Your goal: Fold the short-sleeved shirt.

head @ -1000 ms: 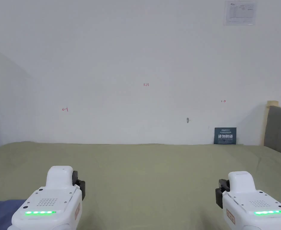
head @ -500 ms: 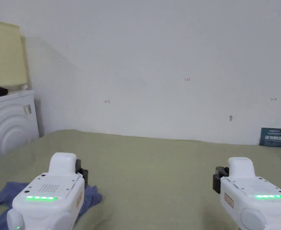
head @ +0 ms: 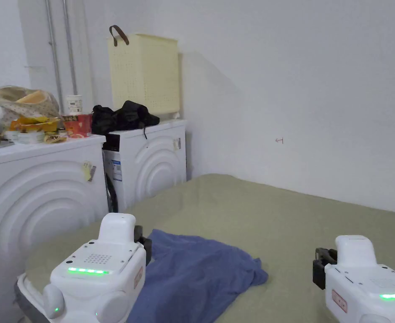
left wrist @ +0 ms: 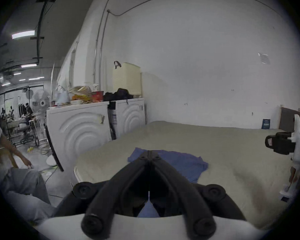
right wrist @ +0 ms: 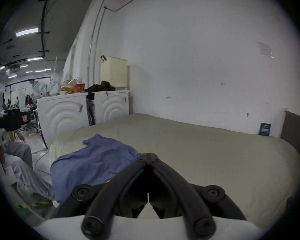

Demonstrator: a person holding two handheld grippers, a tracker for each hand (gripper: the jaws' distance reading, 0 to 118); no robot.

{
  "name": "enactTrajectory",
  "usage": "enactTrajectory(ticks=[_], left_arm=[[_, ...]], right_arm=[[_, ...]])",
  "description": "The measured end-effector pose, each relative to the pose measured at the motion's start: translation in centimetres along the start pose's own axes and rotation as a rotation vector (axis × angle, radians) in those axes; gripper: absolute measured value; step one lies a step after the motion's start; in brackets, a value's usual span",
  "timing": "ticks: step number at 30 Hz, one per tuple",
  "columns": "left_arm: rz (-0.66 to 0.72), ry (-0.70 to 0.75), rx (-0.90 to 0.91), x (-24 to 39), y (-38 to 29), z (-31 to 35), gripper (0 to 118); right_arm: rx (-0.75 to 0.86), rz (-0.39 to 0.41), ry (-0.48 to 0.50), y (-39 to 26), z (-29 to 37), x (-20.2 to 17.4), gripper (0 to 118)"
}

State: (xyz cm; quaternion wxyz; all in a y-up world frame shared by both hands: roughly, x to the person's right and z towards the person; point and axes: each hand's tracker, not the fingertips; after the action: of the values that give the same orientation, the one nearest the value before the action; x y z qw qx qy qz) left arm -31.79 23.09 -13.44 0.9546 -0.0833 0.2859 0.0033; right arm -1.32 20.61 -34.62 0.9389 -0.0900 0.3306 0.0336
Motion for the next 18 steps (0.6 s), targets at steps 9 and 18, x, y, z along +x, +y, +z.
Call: enactTrajectory(ticks=[9,18], left_arm=[[-0.023,-0.113,-0.148,2.4,0.8,-8.9,0],[-0.261,-0.363,-0.814,8.9,4.3,-29.9,0]], right_arm=[[-0.029,0.008,-0.047,-0.2,-2.0,3.6,0],[-0.174,0.004,-0.103,-4.4,-5.1,8.7,0]])
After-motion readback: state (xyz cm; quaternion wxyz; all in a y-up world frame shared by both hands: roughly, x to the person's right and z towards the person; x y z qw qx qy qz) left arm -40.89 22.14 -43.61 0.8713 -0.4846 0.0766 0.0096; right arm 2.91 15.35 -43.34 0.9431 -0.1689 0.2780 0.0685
